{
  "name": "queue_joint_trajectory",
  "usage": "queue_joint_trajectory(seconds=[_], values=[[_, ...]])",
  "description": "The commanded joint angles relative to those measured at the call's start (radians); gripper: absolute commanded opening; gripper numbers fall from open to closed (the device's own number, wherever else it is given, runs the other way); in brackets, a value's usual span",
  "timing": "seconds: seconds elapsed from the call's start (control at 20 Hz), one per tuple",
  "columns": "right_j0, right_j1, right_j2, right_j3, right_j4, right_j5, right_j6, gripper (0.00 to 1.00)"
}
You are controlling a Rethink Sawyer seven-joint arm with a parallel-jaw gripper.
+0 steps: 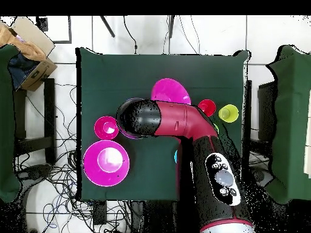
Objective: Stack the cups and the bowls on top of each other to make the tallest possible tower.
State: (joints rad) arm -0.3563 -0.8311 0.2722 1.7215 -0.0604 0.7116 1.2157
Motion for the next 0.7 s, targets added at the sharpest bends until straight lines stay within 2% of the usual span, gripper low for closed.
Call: queue_joint_trajectory(seconds=[0.05,0.35,0.7], values=[[0.036,0.002,0.019,0.038,-0.028,-0.053,0.131,1.0],[0.063,0.008,-0.008,0.005,-0.042,0.004,0.137,1.0],[-0.004,0.03,-0.015,0.029,-0.087,-0.031,0.045,1.0]])
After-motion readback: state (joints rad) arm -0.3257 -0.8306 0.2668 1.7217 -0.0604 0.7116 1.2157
